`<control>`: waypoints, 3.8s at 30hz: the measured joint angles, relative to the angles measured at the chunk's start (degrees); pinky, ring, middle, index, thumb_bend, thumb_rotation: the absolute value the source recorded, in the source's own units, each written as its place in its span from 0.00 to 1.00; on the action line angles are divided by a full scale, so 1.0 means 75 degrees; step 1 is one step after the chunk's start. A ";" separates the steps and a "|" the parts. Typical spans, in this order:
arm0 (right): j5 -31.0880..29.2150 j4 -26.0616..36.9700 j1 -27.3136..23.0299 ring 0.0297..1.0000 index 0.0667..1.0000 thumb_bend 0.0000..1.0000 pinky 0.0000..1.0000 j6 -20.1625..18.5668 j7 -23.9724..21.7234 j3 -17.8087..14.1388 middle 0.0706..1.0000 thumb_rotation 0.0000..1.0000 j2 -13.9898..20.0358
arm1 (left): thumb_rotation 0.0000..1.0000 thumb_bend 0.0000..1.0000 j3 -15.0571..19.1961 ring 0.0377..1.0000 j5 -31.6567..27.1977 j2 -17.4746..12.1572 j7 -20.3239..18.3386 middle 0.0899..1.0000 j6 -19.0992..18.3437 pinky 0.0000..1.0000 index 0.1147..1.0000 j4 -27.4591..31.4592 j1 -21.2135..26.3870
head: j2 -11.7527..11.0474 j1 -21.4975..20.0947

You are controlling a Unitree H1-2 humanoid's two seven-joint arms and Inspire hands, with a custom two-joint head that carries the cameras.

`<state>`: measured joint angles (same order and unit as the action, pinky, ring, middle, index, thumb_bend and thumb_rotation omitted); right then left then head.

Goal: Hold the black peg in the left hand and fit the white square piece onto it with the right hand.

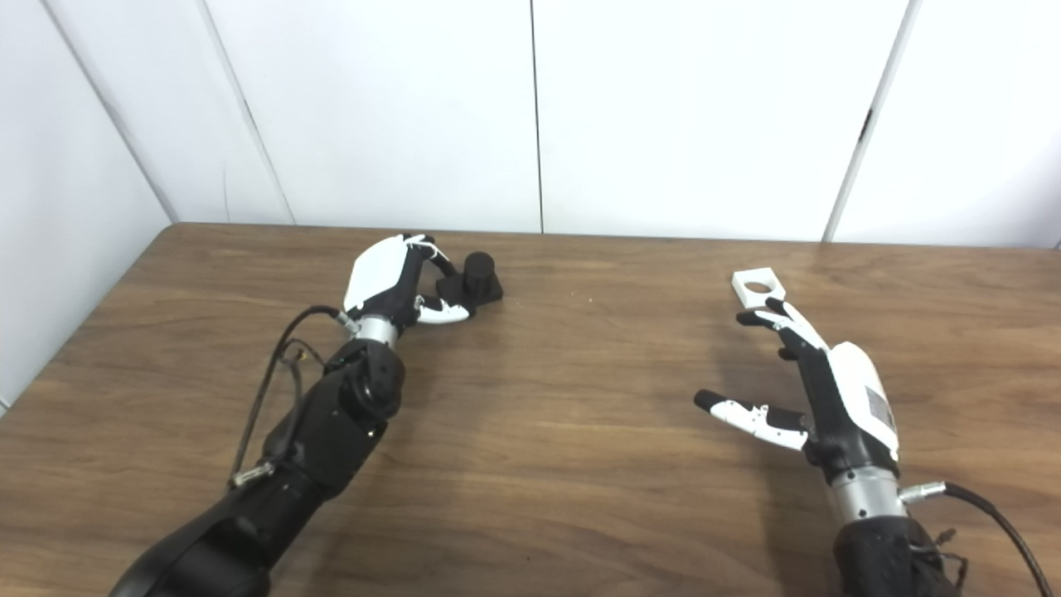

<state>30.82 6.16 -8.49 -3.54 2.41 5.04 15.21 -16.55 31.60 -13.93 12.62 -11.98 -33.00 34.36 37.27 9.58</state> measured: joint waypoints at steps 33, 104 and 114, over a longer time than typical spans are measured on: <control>0.0001 0.0014 0.0007 0.88 0.76 0.67 0.74 -0.0004 -0.0021 -0.0007 0.91 0.42 -0.0001 | 0.09 0.52 -0.0140 1.00 -0.1555 -0.0853 -0.4020 0.98 0.1811 1.00 0.42 0.2561 -0.1283 | 0.0070 -0.0187; 0.1824 -0.0798 -0.2058 0.94 0.80 0.72 0.82 -0.1110 -0.0367 0.0397 0.96 0.39 0.0531 | 0.06 0.52 -0.0254 1.00 -0.2036 -0.1134 -0.4771 0.97 0.3264 0.96 0.42 0.2925 -0.1819 | -0.0351 -0.4406; 0.2006 -0.1730 -0.3165 0.94 0.80 0.75 0.83 -0.1186 -0.1616 0.0978 0.96 0.30 0.1488 | 0.06 0.52 -0.0252 1.00 -0.2043 -0.1131 -0.4768 0.97 0.3263 0.96 0.42 0.2927 -0.1831 | -0.0340 -0.4348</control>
<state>45.86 -6.82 -32.23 -12.44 -9.71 12.38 26.37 -18.44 16.28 -22.41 -23.14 12.50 -11.05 20.63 34.72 -23.03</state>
